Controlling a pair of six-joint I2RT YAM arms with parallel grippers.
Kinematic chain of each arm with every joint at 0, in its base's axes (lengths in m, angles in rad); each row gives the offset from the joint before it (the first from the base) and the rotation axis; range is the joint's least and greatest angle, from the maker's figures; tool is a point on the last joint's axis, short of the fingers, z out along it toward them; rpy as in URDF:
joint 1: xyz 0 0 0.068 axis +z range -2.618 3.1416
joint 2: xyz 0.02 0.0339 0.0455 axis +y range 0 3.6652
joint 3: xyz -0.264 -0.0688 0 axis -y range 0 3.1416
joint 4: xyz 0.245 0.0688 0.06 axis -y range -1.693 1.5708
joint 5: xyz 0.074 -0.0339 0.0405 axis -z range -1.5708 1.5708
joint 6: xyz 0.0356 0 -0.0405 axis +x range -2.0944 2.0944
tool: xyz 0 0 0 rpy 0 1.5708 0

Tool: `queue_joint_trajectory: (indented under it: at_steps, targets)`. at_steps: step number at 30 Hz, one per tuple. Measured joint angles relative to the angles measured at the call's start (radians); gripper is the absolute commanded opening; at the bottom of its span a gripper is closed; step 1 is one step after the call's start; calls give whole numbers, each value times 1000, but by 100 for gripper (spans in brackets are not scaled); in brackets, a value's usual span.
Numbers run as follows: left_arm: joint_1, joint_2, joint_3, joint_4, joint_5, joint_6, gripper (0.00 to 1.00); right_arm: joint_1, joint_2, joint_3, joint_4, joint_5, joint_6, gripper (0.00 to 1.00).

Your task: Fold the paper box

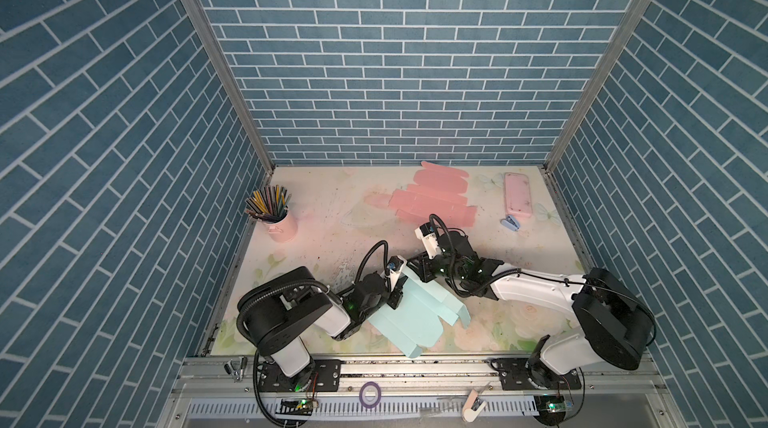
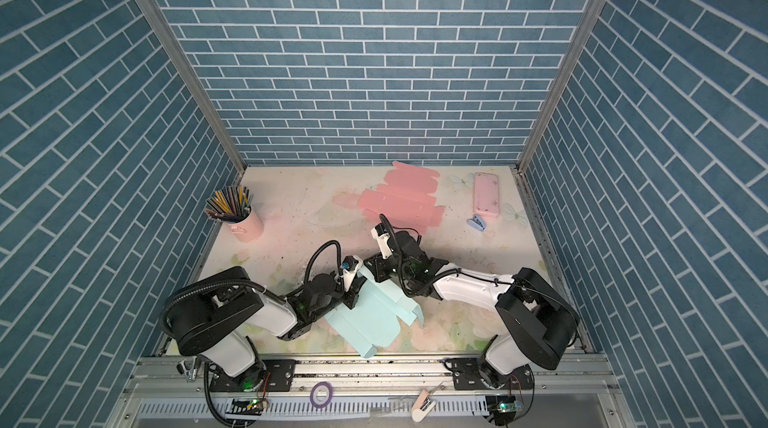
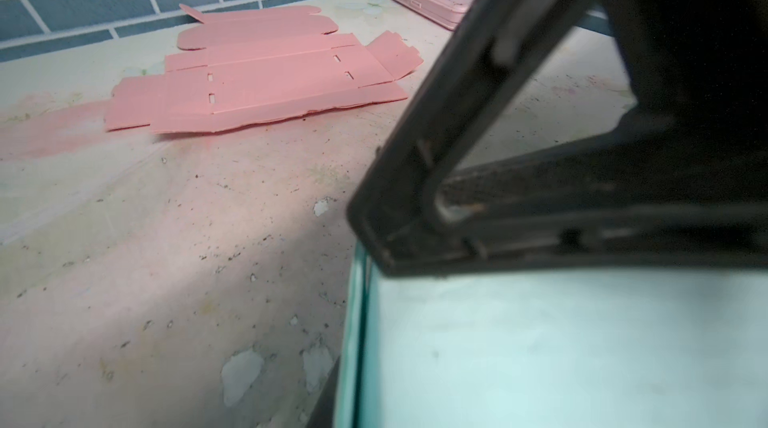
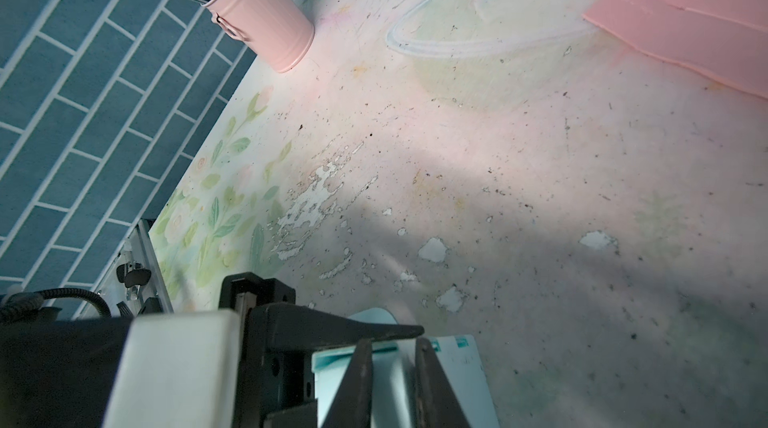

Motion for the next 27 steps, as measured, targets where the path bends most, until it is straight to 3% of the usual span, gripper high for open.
queue_joint_trajectory:
  at_steps: [16, 20, 27]
  targets:
    - [-3, 92, 40, 19, -6, -5, 19, 50, -27, -15, -8, 86, 2, 17]
    - [-3, 103, 44, 30, -2, 3, 8, 55, -27, -24, 10, 101, 9, 17]
    - [-4, 111, 45, 42, -3, 3, 3, 63, -33, -35, 24, 138, 20, 16]
